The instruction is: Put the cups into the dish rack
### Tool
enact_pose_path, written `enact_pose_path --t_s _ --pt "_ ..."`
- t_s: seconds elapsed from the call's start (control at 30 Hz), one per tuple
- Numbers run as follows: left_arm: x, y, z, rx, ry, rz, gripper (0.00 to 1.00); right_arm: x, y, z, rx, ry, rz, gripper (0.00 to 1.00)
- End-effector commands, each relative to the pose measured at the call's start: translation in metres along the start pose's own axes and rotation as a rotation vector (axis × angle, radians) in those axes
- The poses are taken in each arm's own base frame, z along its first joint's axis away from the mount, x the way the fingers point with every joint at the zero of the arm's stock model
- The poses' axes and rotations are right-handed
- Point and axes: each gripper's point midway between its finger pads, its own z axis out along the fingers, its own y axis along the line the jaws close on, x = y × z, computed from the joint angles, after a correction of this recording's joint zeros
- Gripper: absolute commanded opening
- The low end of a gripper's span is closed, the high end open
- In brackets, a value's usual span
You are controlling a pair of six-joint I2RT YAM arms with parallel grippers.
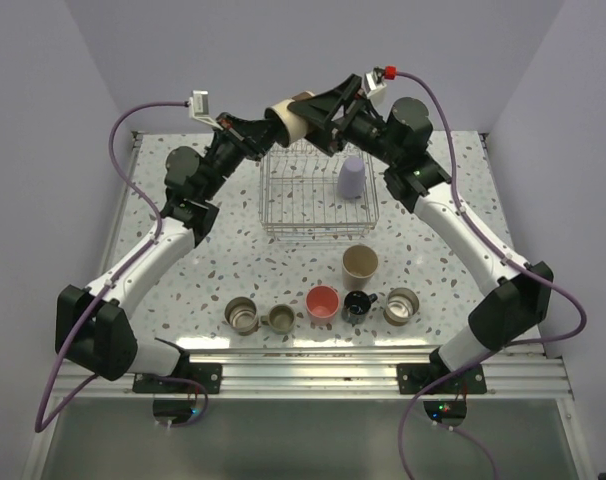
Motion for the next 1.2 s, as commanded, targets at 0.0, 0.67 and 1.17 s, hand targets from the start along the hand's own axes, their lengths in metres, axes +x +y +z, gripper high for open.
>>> enact_pose_path --t_s 0.0,0.67,1.17 --pt "-0.018 -0.021 0.002 0.071 -0.066 0.016 0.0 -0.007 0.035 0.002 -0.121 -0.022 -0.006 0.94" --pt "-0.002 0.006 0.015 -0.012 0.02 0.025 0.27 -0.017 0.008 0.021 -0.061 -0.054 0.025 0.0" --pt "0.006 0.084 -0.083 -0.578 0.136 0.213 1.0 -0.078 -0.142 0.013 0.618 -0.127 -0.591 0.0"
